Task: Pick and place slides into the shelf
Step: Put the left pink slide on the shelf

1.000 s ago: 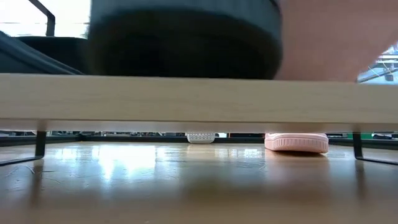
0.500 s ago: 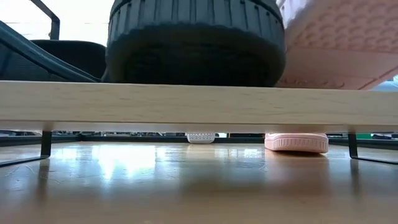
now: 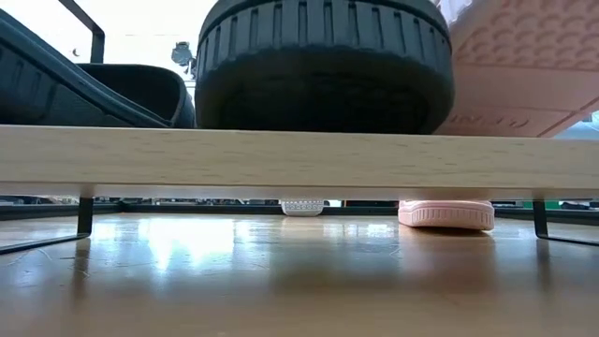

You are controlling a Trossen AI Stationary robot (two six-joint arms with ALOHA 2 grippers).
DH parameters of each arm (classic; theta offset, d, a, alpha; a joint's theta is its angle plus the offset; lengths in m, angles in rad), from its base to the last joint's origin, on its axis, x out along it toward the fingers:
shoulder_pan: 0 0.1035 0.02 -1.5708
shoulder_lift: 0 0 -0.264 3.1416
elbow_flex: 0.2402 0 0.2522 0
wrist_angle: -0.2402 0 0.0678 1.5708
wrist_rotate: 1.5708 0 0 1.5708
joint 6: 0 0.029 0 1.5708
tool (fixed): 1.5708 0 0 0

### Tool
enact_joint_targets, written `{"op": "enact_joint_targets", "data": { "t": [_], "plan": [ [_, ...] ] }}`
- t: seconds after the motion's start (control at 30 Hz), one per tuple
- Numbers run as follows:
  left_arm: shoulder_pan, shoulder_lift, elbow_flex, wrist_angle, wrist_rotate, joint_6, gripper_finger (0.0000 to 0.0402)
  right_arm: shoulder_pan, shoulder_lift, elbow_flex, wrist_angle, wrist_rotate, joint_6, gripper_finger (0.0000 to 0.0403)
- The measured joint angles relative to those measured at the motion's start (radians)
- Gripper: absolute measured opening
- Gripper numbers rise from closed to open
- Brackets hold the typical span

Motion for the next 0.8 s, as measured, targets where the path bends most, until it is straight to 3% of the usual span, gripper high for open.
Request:
{"op": "enact_joint_targets", "data": {
  "t": [0.53, 0.8],
  "plan": [
    [0.000, 0.000, 0.000, 0.001, 0.005, 0.002, 0.0047, 0.007, 0.023, 0.001, 0.021, -0.049, -0.013, 0.0000],
    [0.000, 0.000, 0.000, 0.001, 0.006, 0.005, 0.0047, 0.013, 0.024, -0.003, -0.099, -0.120, -0.014, 0.0000]
  ]
}}
